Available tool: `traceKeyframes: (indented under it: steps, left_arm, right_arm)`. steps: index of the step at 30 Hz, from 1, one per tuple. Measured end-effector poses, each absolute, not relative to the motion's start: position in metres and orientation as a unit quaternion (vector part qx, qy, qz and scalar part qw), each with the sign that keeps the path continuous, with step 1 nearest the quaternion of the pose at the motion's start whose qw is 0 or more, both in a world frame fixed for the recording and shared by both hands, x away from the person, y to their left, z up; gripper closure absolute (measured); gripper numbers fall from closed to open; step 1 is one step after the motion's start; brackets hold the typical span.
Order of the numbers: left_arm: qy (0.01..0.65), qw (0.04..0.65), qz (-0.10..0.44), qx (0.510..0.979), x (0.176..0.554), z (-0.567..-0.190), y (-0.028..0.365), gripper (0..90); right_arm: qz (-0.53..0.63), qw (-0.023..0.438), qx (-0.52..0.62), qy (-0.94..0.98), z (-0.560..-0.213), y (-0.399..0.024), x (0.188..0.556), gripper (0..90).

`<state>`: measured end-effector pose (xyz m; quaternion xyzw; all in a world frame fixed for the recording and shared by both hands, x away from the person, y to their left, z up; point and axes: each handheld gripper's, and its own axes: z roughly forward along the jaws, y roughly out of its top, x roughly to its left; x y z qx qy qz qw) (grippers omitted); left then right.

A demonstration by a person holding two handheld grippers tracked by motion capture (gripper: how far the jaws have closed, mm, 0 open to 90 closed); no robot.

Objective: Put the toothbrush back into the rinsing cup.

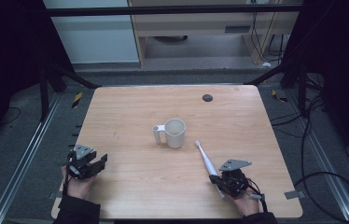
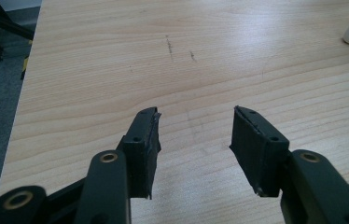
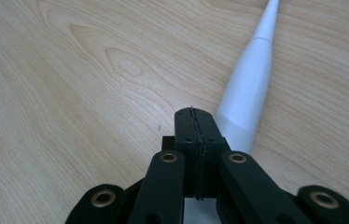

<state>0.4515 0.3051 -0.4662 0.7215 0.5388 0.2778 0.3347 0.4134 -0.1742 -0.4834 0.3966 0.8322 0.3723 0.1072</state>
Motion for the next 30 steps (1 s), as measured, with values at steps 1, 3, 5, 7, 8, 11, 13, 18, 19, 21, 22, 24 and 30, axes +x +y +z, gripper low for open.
traceKeyframes:
  steps: [1,3,5,7,8,11,13,18,19,21,22,24,30]
  left_arm:
    - [0.539,0.335,0.278,0.721,0.451,-0.466,0.305,50.5]
    - [0.539,0.335,0.278,0.721,0.451,-0.466,0.305,50.4]
    - [0.539,0.335,0.277,0.722,0.452,-0.466,0.305,50.4]
    - [0.539,0.335,0.278,0.722,0.452,-0.466,0.305,50.3]
    - [0.538,0.335,0.277,0.722,0.452,-0.466,0.305,50.3]
    - [0.538,0.334,0.277,0.722,0.452,-0.466,0.305,50.3]
    - [0.538,0.335,0.277,0.722,0.452,-0.466,0.305,50.3]
    - [0.538,0.333,0.276,0.723,0.452,-0.467,0.305,50.0]
    - [0.538,0.333,0.276,0.723,0.452,-0.467,0.305,49.9]
    - [0.538,0.332,0.275,0.724,0.452,-0.467,0.305,49.8]
    - [0.537,0.331,0.275,0.725,0.452,-0.467,0.305,49.5]
    - [0.537,0.331,0.274,0.726,0.453,-0.467,0.305,49.4]
    - [0.534,0.327,0.268,0.732,0.454,-0.469,0.303,47.4]
  right_arm:
    - [0.373,0.106,0.397,0.832,-0.484,-0.174,0.413,90.0]
    - [0.372,0.106,0.398,0.832,-0.484,-0.175,0.413,90.0]
    - [0.371,0.105,0.398,0.832,-0.484,-0.175,0.413,90.0]
    - [0.37,0.102,0.4,0.832,-0.483,-0.176,0.413,90.0]
    - [0.372,0.102,0.398,0.832,-0.483,-0.176,0.413,90.0]
    - [0.374,0.104,0.396,0.832,-0.483,-0.176,0.413,89.9]
    - [0.376,0.104,0.397,0.831,-0.481,-0.176,0.412,89.8]
    - [0.384,0.116,0.407,0.821,-0.472,-0.179,0.412,86.6]
    - [0.384,0.116,0.407,0.821,-0.472,-0.179,0.412,86.6]
    - [0.383,0.12,0.412,0.818,-0.469,-0.18,0.412,84.9]
    - [0.382,0.128,0.42,0.813,-0.466,-0.183,0.414,81.7]
    - [0.382,0.133,0.422,0.811,-0.465,-0.184,0.414,81.1]
    - [0.375,0.157,0.445,0.798,-0.451,-0.187,0.422,65.9]
